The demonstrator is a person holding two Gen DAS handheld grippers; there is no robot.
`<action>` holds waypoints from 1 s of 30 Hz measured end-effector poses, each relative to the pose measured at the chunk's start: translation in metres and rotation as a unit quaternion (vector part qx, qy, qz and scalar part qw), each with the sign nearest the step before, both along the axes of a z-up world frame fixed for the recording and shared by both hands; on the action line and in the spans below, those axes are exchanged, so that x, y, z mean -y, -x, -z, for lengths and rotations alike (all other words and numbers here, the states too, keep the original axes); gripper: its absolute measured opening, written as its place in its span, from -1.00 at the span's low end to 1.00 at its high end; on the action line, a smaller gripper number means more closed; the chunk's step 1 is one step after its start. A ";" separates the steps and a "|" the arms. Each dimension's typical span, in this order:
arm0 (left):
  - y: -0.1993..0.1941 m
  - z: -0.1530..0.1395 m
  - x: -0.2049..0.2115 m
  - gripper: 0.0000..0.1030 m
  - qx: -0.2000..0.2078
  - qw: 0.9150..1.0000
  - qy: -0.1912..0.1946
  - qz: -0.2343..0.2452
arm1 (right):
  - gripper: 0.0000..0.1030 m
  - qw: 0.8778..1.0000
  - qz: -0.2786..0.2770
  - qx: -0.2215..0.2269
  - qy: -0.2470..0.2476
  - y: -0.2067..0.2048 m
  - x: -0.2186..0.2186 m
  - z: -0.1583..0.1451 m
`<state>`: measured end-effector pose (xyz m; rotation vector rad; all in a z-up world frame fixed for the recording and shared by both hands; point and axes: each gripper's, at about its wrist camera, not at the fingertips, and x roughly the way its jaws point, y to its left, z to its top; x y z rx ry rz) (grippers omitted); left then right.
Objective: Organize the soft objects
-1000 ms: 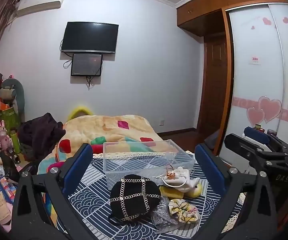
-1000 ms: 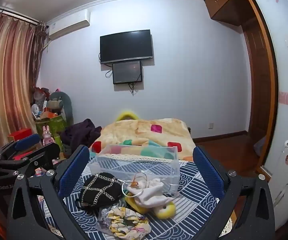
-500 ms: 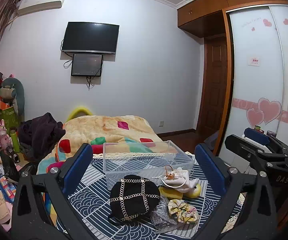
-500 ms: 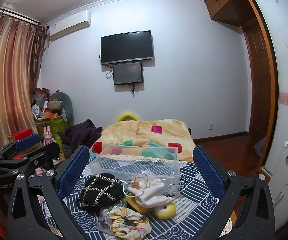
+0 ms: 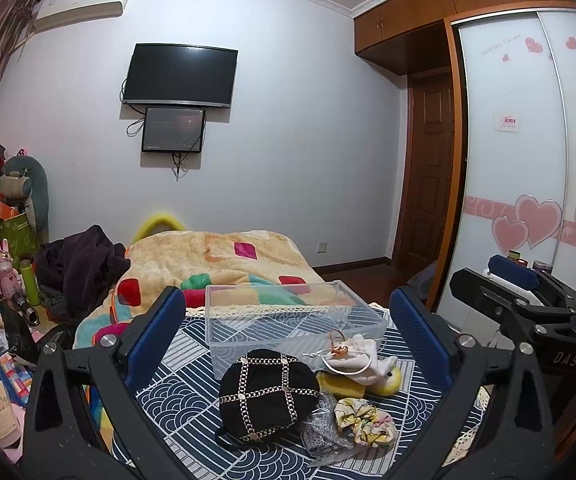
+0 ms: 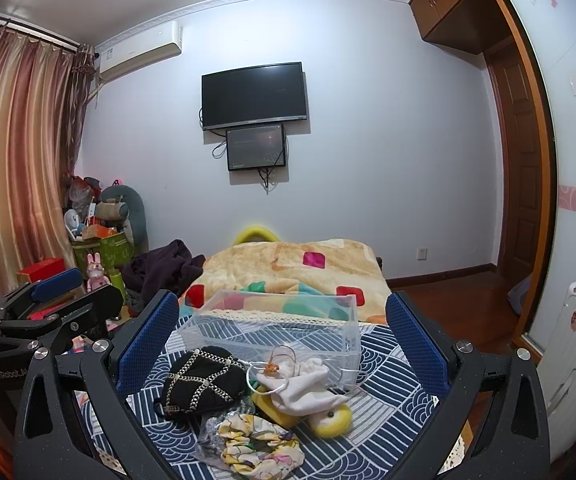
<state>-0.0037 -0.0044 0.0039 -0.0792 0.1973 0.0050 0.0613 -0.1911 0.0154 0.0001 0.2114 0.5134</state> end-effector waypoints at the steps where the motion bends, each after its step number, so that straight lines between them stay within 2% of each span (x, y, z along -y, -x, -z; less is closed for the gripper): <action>1: 0.000 0.000 0.000 1.00 0.000 1.000 0.000 0.000 | 1.00 1.000 -0.001 0.000 0.000 0.000 0.000 0.000; 30: 0.002 -0.002 -0.001 1.00 0.002 1.000 0.001 0.001 | 1.00 1.000 -0.002 0.002 -0.002 0.005 -0.001 -0.003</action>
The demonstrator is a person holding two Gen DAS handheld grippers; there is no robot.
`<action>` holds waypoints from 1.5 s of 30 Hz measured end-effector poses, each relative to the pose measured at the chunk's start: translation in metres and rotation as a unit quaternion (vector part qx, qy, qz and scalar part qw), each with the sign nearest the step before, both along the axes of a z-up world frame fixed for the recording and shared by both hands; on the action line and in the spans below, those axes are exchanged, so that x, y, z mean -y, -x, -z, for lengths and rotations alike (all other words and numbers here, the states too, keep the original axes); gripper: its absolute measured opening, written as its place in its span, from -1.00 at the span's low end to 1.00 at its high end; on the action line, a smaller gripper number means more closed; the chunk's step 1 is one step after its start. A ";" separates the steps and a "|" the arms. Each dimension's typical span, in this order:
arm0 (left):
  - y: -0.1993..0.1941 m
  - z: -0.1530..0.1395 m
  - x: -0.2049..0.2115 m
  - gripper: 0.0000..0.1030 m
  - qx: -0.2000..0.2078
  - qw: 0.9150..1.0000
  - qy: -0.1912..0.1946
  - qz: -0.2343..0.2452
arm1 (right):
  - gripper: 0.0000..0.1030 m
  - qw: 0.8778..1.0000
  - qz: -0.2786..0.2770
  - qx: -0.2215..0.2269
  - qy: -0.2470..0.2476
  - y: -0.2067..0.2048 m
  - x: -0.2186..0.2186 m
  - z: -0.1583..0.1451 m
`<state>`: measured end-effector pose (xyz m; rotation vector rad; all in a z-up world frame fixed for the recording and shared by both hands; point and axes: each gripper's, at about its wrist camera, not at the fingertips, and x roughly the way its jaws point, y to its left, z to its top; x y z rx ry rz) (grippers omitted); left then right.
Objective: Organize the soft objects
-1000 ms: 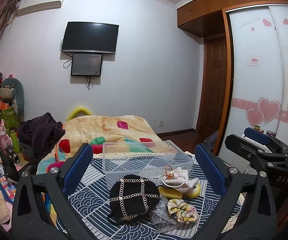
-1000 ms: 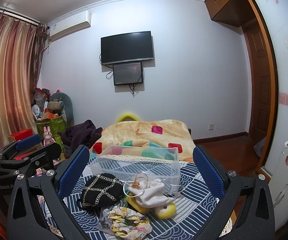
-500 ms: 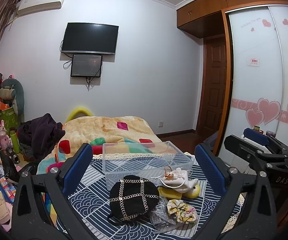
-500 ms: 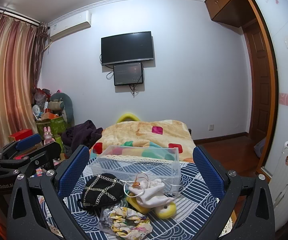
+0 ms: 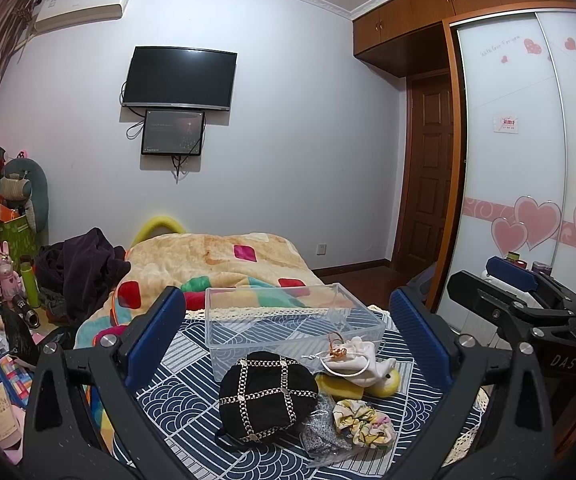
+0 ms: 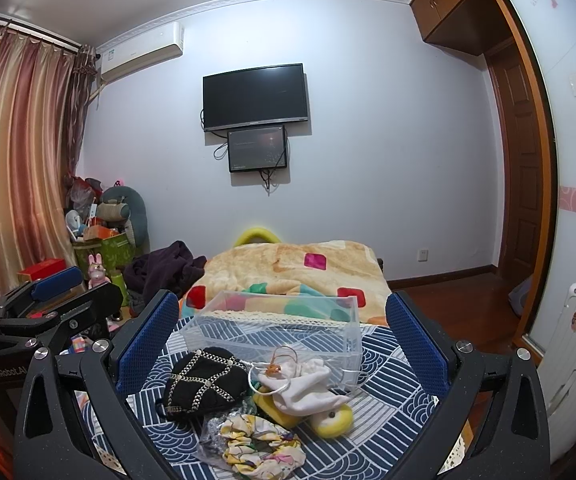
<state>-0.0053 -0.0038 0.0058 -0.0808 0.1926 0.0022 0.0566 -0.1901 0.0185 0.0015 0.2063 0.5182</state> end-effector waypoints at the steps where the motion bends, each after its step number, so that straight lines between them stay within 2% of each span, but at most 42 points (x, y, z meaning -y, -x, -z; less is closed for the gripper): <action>1: 0.000 0.000 0.000 1.00 0.000 1.000 0.000 0.000 | 1.00 1.000 0.000 0.000 0.000 0.000 0.000 0.000; 22: -0.002 -0.003 -0.003 1.00 -0.006 1.000 -0.002 -0.005 | 1.00 1.000 0.003 -0.002 0.003 0.001 -0.001 -0.003; 27: -0.027 0.017 -0.010 1.00 -0.055 0.998 0.008 0.001 | 1.00 1.000 0.006 -0.024 0.010 -0.010 0.001 0.002; 32: -0.053 0.049 -0.017 1.00 -0.106 0.994 0.003 -0.015 | 1.00 0.997 -0.004 -0.074 0.004 -0.033 0.006 0.021; 36: -0.070 0.074 -0.022 0.98 -0.139 0.990 0.007 -0.020 | 1.00 0.994 -0.005 -0.106 0.018 -0.049 0.001 0.040; 40: -0.088 0.097 -0.032 0.57 -0.179 0.983 0.034 -0.013 | 0.94 0.990 -0.003 -0.134 0.043 -0.062 -0.008 0.058; 45: -0.100 0.118 -0.049 0.49 -0.207 0.975 0.073 -0.013 | 0.68 0.983 -0.020 -0.179 0.043 -0.077 -0.013 0.077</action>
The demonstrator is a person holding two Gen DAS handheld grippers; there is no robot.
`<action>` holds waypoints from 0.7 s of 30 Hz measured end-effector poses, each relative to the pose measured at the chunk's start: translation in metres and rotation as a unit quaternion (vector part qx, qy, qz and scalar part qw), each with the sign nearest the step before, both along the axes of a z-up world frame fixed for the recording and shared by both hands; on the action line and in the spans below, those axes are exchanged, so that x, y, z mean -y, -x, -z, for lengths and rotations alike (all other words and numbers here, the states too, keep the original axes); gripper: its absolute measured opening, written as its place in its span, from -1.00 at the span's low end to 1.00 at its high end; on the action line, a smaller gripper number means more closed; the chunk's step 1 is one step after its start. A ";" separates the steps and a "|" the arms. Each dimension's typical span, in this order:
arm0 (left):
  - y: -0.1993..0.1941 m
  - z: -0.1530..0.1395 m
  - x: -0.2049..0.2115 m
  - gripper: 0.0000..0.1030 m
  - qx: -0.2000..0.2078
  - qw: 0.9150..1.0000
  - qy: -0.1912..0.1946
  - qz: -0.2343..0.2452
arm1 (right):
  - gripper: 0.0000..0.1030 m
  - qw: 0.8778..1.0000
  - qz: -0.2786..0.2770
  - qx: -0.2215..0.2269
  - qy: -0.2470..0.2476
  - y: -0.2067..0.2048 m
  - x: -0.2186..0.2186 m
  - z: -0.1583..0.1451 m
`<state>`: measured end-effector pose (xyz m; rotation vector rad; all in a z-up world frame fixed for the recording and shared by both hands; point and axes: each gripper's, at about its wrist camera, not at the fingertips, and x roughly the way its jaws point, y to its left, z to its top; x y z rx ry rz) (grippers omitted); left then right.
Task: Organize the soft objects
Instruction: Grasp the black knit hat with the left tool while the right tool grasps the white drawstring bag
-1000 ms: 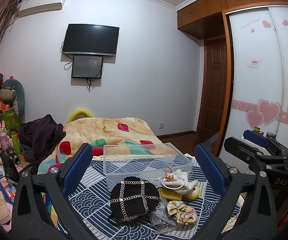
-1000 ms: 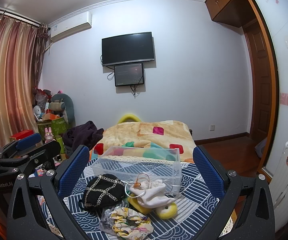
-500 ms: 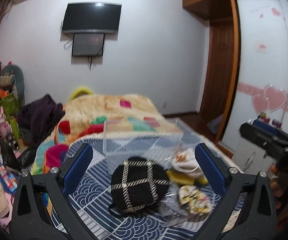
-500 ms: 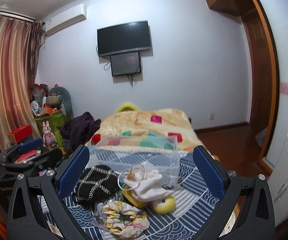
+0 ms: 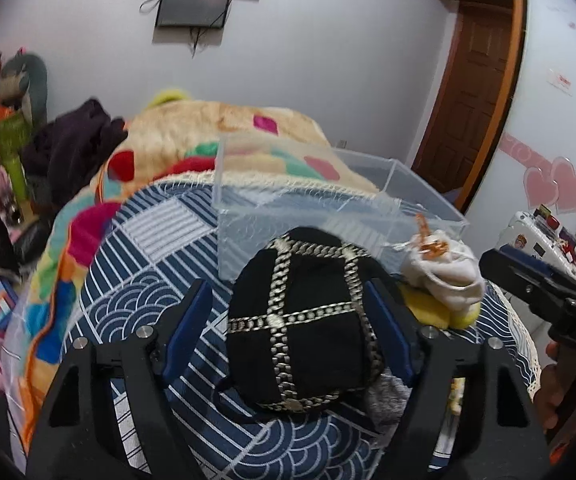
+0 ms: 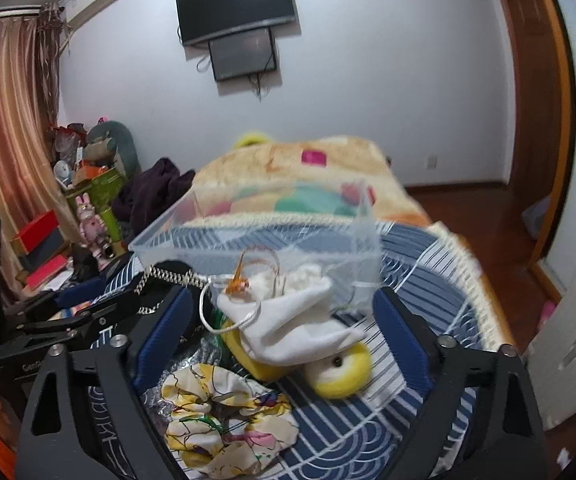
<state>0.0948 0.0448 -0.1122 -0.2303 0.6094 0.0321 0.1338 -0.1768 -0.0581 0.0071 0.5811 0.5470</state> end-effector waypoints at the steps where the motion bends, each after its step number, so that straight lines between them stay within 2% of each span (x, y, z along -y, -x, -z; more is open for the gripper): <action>1: -0.002 0.003 -0.002 0.49 -0.005 1.000 0.001 -0.003 | 0.61 1.000 -0.004 -0.011 -0.003 -0.003 -0.001 0.004; 3: -0.006 0.010 -0.004 0.48 -0.014 1.000 0.003 -0.007 | 0.54 1.000 -0.004 -0.025 0.000 -0.010 -0.003 0.010; 5: -0.010 0.015 -0.004 0.38 -0.023 1.000 0.008 -0.006 | 0.40 0.999 -0.004 -0.035 0.009 -0.014 -0.006 0.015; 7: -0.013 0.021 -0.004 0.08 -0.031 0.999 0.014 0.002 | 0.31 0.999 -0.007 -0.046 0.010 -0.017 -0.008 0.019; 9: -0.014 0.023 -0.003 -0.04 -0.033 0.999 0.018 0.006 | 0.12 0.998 -0.010 -0.055 0.009 -0.020 -0.010 0.022; 11: -0.012 0.023 -0.002 -0.16 -0.027 1.000 0.014 0.005 | -0.25 0.998 -0.022 -0.062 0.010 -0.018 -0.011 0.025; 13: -0.009 0.021 -0.001 -0.39 -0.023 1.000 0.014 0.005 | -0.33 0.998 -0.025 -0.060 0.014 -0.015 -0.013 0.025; 16: -0.004 0.018 -0.002 -0.56 -0.017 1.000 0.020 0.007 | -0.56 0.999 -0.018 -0.049 0.013 -0.011 -0.010 0.022; 19: 0.003 0.014 0.002 -0.65 -0.008 1.000 0.012 0.009 | -0.68 0.998 -0.020 -0.048 -0.019 -0.010 0.000 0.016; 21: 0.010 0.008 0.006 -0.66 0.002 1.000 0.003 0.010 | -0.72 0.999 -0.016 -0.039 -0.022 -0.008 0.001 0.010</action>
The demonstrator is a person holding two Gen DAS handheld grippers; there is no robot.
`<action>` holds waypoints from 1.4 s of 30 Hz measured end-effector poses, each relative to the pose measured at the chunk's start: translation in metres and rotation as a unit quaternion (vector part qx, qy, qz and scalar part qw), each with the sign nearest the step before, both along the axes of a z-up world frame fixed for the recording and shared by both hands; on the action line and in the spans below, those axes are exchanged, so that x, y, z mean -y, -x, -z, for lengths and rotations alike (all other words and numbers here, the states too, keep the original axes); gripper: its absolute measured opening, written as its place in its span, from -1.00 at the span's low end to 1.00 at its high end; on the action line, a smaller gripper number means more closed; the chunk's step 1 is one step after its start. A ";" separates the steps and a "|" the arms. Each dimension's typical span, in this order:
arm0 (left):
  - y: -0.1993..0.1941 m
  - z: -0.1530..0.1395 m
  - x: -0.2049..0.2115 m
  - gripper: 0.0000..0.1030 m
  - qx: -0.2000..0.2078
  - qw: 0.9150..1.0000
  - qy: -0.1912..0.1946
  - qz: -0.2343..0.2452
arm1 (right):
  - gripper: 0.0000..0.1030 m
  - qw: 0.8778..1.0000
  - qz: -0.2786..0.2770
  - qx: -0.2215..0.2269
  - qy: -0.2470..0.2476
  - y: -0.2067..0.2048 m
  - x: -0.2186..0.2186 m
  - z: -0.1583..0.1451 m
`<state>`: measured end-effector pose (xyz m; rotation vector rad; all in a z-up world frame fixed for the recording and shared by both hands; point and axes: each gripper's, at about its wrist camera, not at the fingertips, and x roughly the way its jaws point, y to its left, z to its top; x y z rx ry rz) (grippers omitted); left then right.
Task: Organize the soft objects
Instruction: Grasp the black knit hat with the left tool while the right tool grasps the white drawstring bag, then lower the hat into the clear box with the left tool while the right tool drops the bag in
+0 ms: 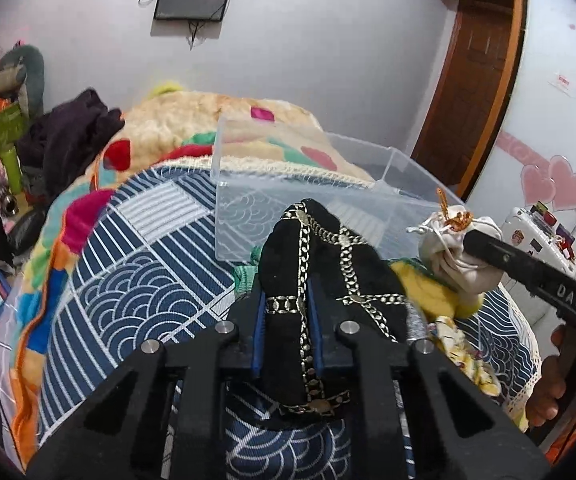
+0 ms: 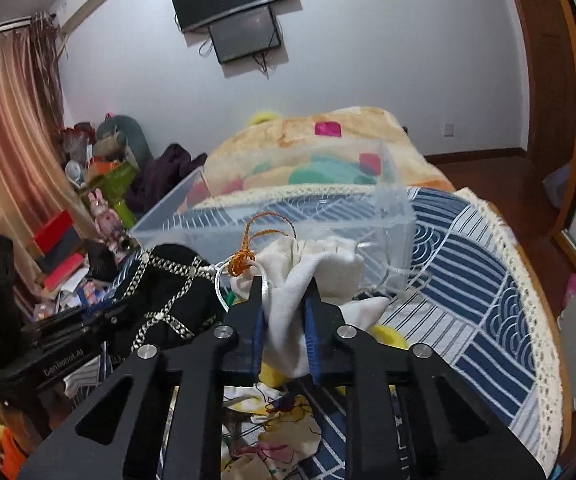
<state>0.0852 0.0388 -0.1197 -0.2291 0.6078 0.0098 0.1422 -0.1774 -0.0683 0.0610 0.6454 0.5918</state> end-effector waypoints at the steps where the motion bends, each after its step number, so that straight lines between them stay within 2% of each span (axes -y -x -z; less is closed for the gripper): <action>1: 0.005 -0.005 0.002 -0.66 0.007 1.000 -0.006 0.001 | -0.73 1.000 0.001 0.004 -0.002 0.001 0.001 -0.003; 6: 0.025 -0.032 0.009 -0.68 0.050 0.998 -0.023 0.006 | -0.75 1.000 0.003 0.026 -0.017 0.009 0.007 -0.018; 12: 0.028 -0.061 0.005 -0.68 0.084 0.996 -0.027 0.003 | -0.75 0.998 0.008 0.061 -0.024 0.013 0.009 -0.038; 16: 0.016 -0.079 0.001 -0.68 0.101 0.994 -0.031 0.001 | -0.75 0.997 0.010 0.079 -0.019 0.009 0.006 -0.048; 22: -0.017 -0.092 -0.002 -0.68 0.106 0.993 -0.047 -0.004 | -0.75 0.995 0.016 0.103 -0.002 -0.004 -0.003 -0.060; 27: -0.053 -0.091 -0.005 -0.68 0.090 0.994 -0.060 -0.008 | -0.75 0.993 0.034 0.116 0.010 -0.026 -0.011 -0.063; 31: -0.080 -0.082 -0.006 -0.68 0.066 0.996 -0.064 -0.007 | -0.75 0.994 0.036 0.105 0.017 -0.042 -0.021 -0.055; 42: -0.139 -0.046 -0.007 -0.68 -0.016 0.997 -0.077 0.004 | -0.75 0.997 0.009 0.028 0.072 -0.082 -0.047 -0.019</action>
